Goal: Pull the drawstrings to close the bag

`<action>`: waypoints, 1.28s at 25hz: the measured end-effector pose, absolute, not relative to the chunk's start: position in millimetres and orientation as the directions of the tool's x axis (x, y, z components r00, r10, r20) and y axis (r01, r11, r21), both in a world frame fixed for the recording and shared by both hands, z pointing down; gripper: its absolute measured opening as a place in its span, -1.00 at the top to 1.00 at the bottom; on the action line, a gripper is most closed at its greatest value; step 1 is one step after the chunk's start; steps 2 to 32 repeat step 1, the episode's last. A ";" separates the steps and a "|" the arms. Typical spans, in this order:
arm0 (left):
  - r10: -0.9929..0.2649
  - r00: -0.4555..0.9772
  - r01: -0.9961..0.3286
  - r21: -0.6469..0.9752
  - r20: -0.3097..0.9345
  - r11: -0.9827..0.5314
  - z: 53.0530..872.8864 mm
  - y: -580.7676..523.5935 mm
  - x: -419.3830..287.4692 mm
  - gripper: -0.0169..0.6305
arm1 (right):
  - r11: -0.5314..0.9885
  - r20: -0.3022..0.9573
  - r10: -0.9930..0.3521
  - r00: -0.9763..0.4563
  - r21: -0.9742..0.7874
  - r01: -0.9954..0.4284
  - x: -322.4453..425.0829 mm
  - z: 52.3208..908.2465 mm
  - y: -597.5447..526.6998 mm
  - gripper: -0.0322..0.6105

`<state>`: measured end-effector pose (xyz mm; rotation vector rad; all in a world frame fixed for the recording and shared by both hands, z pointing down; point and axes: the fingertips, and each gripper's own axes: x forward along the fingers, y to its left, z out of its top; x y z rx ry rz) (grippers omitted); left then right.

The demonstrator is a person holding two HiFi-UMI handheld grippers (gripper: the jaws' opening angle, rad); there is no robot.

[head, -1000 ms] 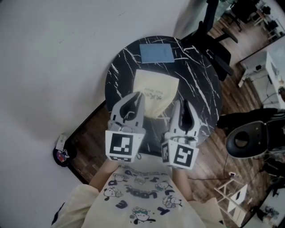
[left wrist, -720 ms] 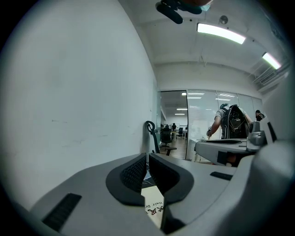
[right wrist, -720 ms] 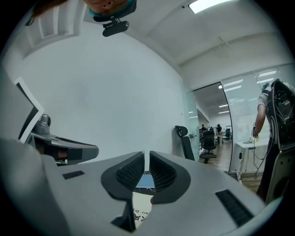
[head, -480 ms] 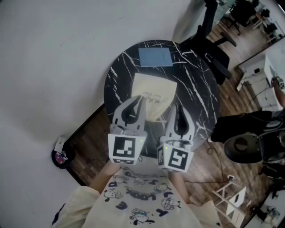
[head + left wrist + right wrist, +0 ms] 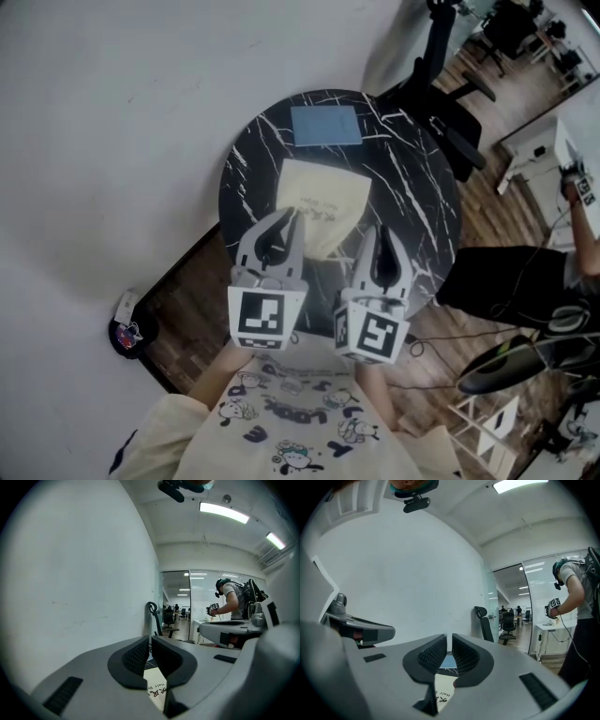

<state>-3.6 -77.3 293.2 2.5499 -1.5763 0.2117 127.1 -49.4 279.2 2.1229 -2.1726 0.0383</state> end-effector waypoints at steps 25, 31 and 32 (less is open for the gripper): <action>-0.876 0.443 -0.895 0.041 0.191 -0.443 293.4 -77.1 -3.2 0.78 | 0.025 0.092 -0.996 -0.020 0.053 -0.998 127.5 279.2 -49.4 0.76; -0.876 0.443 -0.895 0.041 0.191 -0.443 293.4 -77.1 -3.2 0.78 | 0.025 0.092 -0.996 -0.020 0.053 -0.998 127.5 279.2 -49.4 0.76; -0.876 0.443 -0.895 0.041 0.191 -0.443 293.4 -77.1 -3.2 0.78 | 0.025 0.092 -0.996 -0.020 0.053 -0.998 127.5 279.2 -49.4 0.76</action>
